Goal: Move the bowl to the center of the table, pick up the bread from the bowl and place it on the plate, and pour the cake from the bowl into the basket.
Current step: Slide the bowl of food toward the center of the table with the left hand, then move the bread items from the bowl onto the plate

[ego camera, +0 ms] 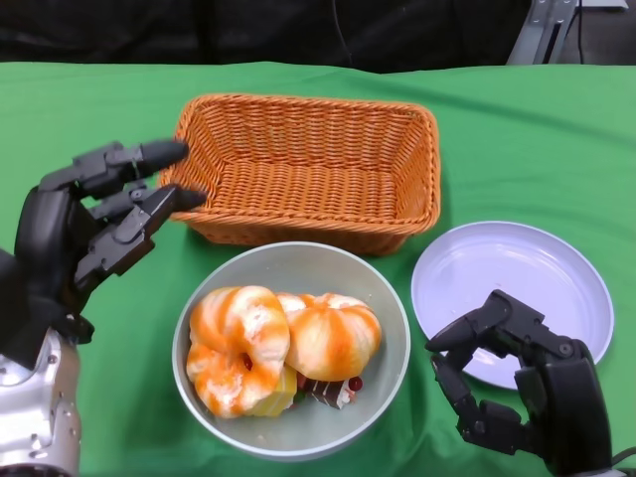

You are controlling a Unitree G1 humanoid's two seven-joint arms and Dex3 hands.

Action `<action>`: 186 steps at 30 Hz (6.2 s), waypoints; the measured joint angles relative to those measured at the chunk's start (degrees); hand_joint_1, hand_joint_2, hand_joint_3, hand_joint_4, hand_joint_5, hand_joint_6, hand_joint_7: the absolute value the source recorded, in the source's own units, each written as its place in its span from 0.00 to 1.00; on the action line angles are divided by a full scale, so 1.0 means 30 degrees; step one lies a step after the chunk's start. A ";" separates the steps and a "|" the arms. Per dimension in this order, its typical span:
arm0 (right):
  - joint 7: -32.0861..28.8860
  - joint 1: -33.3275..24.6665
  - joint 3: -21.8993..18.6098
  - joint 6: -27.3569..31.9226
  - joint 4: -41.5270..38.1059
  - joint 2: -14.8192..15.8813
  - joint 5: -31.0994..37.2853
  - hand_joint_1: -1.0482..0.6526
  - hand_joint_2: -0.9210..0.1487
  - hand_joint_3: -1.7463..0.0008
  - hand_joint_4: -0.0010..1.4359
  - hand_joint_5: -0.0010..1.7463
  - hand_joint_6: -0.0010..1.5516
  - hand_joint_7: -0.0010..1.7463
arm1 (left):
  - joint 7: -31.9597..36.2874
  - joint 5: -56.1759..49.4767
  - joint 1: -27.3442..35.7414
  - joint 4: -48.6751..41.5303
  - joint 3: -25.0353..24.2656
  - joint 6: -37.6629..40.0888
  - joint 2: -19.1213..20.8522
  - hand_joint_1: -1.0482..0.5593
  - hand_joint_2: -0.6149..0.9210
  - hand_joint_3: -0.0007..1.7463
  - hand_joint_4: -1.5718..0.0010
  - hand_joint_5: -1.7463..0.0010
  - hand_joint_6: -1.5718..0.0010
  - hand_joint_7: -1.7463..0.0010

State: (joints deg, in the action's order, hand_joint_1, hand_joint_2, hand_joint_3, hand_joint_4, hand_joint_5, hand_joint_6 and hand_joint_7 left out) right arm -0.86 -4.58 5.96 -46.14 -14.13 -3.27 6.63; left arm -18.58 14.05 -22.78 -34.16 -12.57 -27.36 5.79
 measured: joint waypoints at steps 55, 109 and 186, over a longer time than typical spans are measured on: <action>0.4421 -0.1407 0.0631 1.0982 1.7257 0.3843 1.0892 0.17 0.00 0.98 0.36 0.30 0.39 0.02 | -0.0807 -0.0117 0.4746 0.1203 0.0394 -0.2728 -0.1116 0.67 0.74 0.67 0.51 0.07 0.50 0.16; 0.3027 0.3620 0.8820 1.5770 1.1023 0.3276 2.6417 0.07 0.00 0.91 0.40 0.09 0.30 0.01 | 0.1073 -0.1087 0.4463 0.0832 0.0719 -0.3351 -0.1650 0.66 0.76 0.62 0.49 0.09 0.50 0.16; 0.1296 0.8834 1.1128 1.9779 0.0766 0.1618 2.4154 0.09 0.00 0.93 0.46 0.06 0.29 0.01 | 0.1001 -0.1024 0.4560 0.0093 0.1153 -0.4993 -0.2034 0.66 0.75 0.64 0.48 0.07 0.49 0.17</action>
State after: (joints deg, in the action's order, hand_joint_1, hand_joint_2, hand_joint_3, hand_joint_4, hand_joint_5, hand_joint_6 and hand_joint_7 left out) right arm 3.03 21.92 39.34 13.20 -11.83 1.58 79.09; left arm -15.57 10.98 -9.10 -33.89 -9.11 -42.34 -0.31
